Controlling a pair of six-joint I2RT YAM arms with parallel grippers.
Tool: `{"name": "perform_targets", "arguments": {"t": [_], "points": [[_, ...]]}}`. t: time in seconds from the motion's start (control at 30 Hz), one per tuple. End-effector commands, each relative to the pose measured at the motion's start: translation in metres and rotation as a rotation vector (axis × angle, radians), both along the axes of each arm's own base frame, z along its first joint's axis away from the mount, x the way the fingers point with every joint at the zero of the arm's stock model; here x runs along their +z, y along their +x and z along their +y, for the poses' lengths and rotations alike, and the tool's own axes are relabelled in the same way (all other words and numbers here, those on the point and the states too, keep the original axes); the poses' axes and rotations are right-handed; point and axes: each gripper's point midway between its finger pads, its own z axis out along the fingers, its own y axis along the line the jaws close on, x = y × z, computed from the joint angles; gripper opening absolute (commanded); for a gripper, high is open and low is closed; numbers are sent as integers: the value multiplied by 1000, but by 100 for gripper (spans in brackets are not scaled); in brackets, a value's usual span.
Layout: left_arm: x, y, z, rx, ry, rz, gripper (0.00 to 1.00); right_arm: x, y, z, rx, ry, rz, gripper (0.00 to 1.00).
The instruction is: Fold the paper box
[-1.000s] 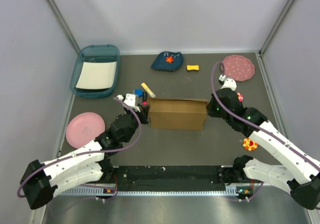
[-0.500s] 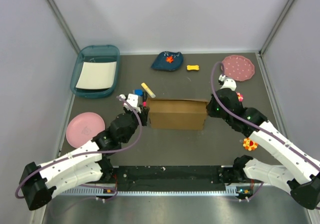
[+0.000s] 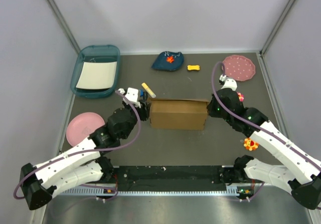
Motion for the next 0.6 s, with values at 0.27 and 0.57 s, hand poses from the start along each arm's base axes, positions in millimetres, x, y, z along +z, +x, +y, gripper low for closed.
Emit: {"name": "perform_targets", "arguments": {"t": [0.27,0.57], "points": [[14,10,4,29,44,-30,25,-15,-12,3,30,-28,70,0],[12,13,-3,-2,52,-19,16,-14,-11,3,31,-31,69,0]]}}
